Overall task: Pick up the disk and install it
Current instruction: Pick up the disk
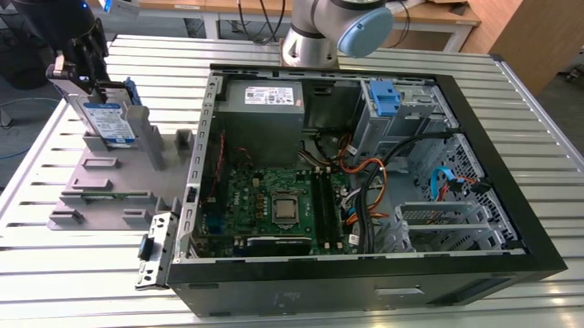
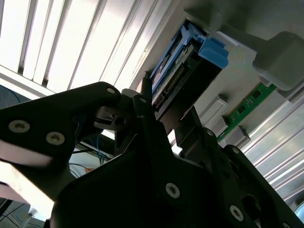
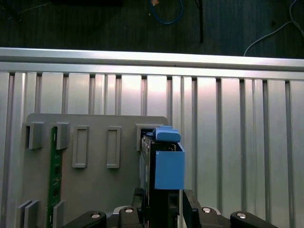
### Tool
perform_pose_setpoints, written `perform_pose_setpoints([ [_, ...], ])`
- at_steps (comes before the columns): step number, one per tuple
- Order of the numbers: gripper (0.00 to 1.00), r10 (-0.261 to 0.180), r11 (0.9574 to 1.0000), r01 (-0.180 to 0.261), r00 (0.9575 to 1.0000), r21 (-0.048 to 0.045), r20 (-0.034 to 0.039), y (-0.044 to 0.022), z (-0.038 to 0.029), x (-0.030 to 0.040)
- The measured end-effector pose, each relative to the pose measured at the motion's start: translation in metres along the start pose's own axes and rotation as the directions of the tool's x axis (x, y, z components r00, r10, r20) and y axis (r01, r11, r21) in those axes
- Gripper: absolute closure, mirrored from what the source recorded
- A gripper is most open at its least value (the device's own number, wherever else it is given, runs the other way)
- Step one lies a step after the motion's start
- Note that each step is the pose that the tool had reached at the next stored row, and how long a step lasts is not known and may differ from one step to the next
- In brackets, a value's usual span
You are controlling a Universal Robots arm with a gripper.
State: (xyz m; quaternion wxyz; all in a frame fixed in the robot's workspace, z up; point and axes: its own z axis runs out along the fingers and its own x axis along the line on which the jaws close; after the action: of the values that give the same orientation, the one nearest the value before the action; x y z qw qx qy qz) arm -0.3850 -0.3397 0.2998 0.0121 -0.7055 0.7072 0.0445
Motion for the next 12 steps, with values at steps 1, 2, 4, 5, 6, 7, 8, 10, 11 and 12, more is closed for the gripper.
perform_pose_setpoints([
  [1,0.55,0.0,1.0,0.0,1.0,0.0,0.0,0.0,0.0,0.0],
  [2,0.55,0.0,1.0,0.0,1.0,0.0,0.0,0.0,0.0,0.0],
  [4,0.55,0.0,1.0,0.0,1.0,0.0,0.0,0.0,0.0001,0.0],
  [5,0.55,0.0,1.0,0.0,1.0,0.0,0.0,0.0,0.0001,0.0],
  [6,0.55,0.003,1.0,-0.003,1.0,0.0005,0.0002,0.0,0.0002,0.0004],
  [7,0.55,0.01,0.9999,-0.01,0.9999,0.001,0.0005,0.0,0.0002,0.0006],
  [8,0.55,0.012,0.9999,-0.012,0.9999,0.0012,0.0006,-0.0001,0.0002,0.0005],
  [10,0.55,0.012,0.9999,-0.012,0.9999,0.0011,0.0006,-0.0001,0.0001,0.0005],
  [11,0.55,0.012,0.9999,-0.012,0.9999,0.0009,0.0005,0.0,0.0,0.0006],
  [12,0.55,0.012,0.9999,-0.012,0.9999,0.0008,0.0005,0.0,-0.0001,0.0007],
])
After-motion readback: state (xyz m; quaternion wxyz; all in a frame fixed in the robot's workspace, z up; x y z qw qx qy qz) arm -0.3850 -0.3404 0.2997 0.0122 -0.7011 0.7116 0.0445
